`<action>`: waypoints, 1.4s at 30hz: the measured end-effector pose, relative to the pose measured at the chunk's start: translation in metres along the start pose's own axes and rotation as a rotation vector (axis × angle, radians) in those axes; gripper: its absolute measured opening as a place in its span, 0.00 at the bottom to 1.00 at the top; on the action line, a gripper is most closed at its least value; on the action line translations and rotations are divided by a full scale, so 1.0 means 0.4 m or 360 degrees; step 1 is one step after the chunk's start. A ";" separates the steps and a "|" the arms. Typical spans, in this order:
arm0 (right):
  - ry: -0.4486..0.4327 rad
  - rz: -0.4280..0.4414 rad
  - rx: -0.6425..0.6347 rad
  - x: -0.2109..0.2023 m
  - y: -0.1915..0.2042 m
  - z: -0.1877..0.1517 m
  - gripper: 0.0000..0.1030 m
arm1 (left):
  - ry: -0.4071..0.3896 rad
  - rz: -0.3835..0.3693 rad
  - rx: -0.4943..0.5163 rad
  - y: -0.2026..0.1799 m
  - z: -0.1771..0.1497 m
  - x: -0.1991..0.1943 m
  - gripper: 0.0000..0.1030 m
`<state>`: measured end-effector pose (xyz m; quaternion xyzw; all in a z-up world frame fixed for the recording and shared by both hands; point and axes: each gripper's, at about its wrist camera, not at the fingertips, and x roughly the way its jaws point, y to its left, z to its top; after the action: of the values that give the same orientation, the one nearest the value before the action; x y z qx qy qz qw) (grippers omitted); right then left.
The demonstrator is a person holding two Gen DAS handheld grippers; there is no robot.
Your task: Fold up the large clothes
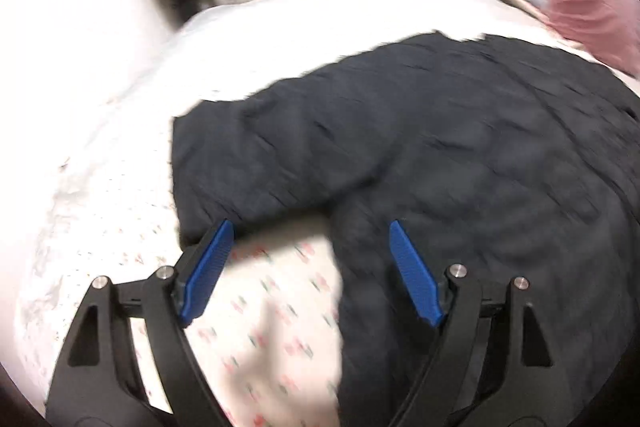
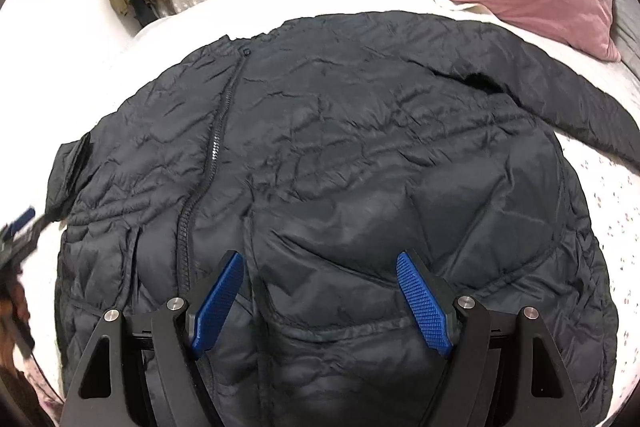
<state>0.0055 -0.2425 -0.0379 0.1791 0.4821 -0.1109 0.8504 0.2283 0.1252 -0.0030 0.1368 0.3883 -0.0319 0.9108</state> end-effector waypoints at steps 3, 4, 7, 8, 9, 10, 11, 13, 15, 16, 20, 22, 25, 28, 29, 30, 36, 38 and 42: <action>-0.0006 -0.0030 -0.0026 0.006 0.014 0.006 0.78 | 0.0008 0.0011 -0.0034 -0.008 0.037 0.060 0.78; -0.0006 -0.0043 -0.0038 0.010 0.019 0.007 0.78 | 0.0012 0.0024 -0.0030 -0.013 0.043 0.078 0.78; -0.0015 -0.0069 -0.0064 0.020 0.026 0.012 0.78 | 0.0041 0.0118 -0.0005 -0.035 0.052 0.127 0.69; -0.0019 -0.0081 -0.0077 0.023 0.030 0.014 0.78 | 0.0048 0.0177 0.0006 -0.042 0.053 0.139 0.58; -0.0025 -0.0093 -0.0096 0.025 0.034 0.015 0.78 | 0.0052 0.0241 0.0021 -0.039 0.049 0.146 0.50; -0.0027 -0.0101 -0.0106 0.027 0.035 0.017 0.78 | 0.0064 0.0285 0.0037 -0.030 0.050 0.157 0.29; -0.0030 -0.0111 -0.0116 0.028 0.037 0.018 0.78 | 0.0076 0.0297 0.0038 -0.016 0.052 0.165 0.09; -0.0027 -0.0116 -0.0133 0.031 0.040 0.021 0.78 | 0.0051 0.0367 -0.0024 0.025 0.054 0.150 0.08; -0.0030 -0.0115 -0.0128 0.029 0.037 0.022 0.78 | -0.0032 0.0433 -0.0156 0.099 0.050 0.106 0.08; -0.0031 -0.0111 -0.0123 0.027 0.035 0.023 0.78 | -0.0059 0.0476 -0.0228 0.141 0.048 0.087 0.08; -0.0040 -0.0106 -0.0113 0.021 0.033 0.026 0.78 | -0.0049 0.0774 -0.0473 0.327 0.018 0.046 0.09; -0.0051 -0.0102 -0.0112 0.015 0.033 0.027 0.78 | 0.0027 0.0977 -0.0555 0.403 -0.007 0.046 0.14; -0.0077 -0.0100 -0.0111 0.003 0.036 0.027 0.78 | 0.0120 0.1079 -0.0692 0.479 -0.050 0.043 0.50; -0.0109 -0.0120 -0.0115 0.000 0.039 0.027 0.78 | 0.0091 0.0972 -0.0788 0.483 -0.089 0.028 0.72; -0.0112 -0.0128 -0.0123 0.001 0.041 0.028 0.78 | 0.0118 0.0939 -0.0805 0.480 -0.098 0.031 0.74; -0.0116 -0.0133 -0.0130 0.000 0.042 0.028 0.78 | 0.0142 0.0911 -0.0816 0.469 -0.102 0.032 0.74; -0.0167 -0.0138 -0.0040 -0.017 0.004 0.051 0.78 | 0.0120 0.0598 -0.0985 0.413 -0.121 -0.027 0.84; -0.0188 -0.0137 0.0018 -0.028 -0.020 0.057 0.78 | 0.0094 0.0478 -0.1027 0.372 -0.124 -0.063 0.89; -0.0191 -0.0110 0.0157 -0.056 -0.090 0.065 0.78 | 0.0048 0.0249 -0.1053 0.283 -0.120 -0.138 0.91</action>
<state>0.0012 -0.2858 -0.0136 0.1971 0.4300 -0.1743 0.8636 0.1750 0.2442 0.0304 -0.1364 0.3793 0.1679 0.8996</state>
